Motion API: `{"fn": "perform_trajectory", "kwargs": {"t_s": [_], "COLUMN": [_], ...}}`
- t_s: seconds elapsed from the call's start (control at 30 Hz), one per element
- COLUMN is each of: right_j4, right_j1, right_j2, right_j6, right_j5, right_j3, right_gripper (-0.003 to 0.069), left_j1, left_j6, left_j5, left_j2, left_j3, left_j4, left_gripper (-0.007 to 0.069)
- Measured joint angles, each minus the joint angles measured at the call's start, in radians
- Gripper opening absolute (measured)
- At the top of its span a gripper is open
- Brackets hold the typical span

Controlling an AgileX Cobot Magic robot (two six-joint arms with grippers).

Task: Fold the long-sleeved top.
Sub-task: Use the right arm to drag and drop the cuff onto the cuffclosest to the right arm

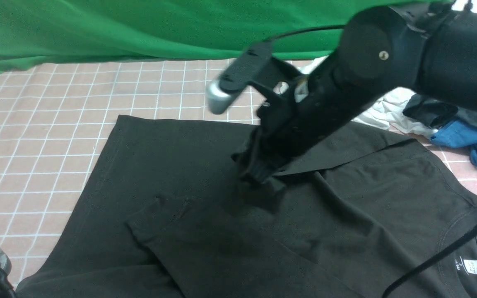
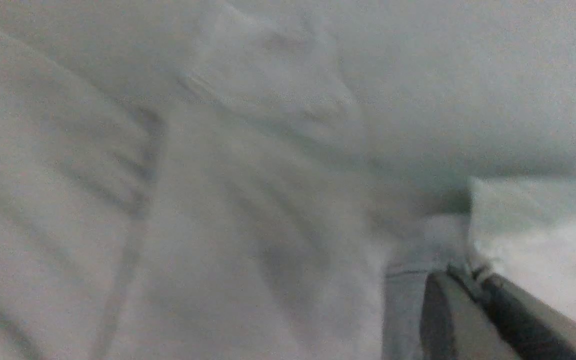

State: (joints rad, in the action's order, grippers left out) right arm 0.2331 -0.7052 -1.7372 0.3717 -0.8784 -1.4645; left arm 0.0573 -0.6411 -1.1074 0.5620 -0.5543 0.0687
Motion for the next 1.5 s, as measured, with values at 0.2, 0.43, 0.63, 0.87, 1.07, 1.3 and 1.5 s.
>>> {"fn": "perform_trajectory", "kwargs": {"t_s": [0.2,0.43,0.63,0.87,1.07,1.3,1.5], "right_j4": [0.000,0.012,0.082,-0.059,-0.086,-0.124,-0.184], "right_j1": [-0.052,-0.061,-0.064,-0.064,-0.099,-0.228,-0.234], "right_j2": [-0.001,-0.049,-0.053,-0.027,-0.064,-0.131,-0.158], "right_j6": [-0.017,-0.018,-0.018,-0.121,-0.129,0.168,0.165], "right_j5": [-0.020,0.007,0.146,-0.018,-0.070,0.142,0.256], "right_j3": [-0.007,-0.031,-0.037,-0.037,0.027,0.156,0.165], "right_gripper": [0.0051,0.0158,0.0542,0.0420,0.0489,0.0614,0.0598], "left_j1": [0.000,0.000,0.000,0.000,0.000,0.000,0.000], "left_j6": [0.000,0.000,0.000,0.000,0.000,0.000,0.000], "left_j5": [0.000,0.000,0.000,0.001,0.002,0.002,0.002], "left_j2": [0.000,0.000,0.000,0.000,0.000,0.000,0.000], "left_j3": [0.000,0.000,0.000,0.000,0.000,0.000,0.000], "left_j4": [0.001,0.007,0.027,0.033,0.033,0.033,0.033], "left_gripper": [0.0037,0.0037,0.0037,0.0037,0.0037,0.0037,0.0037]}}
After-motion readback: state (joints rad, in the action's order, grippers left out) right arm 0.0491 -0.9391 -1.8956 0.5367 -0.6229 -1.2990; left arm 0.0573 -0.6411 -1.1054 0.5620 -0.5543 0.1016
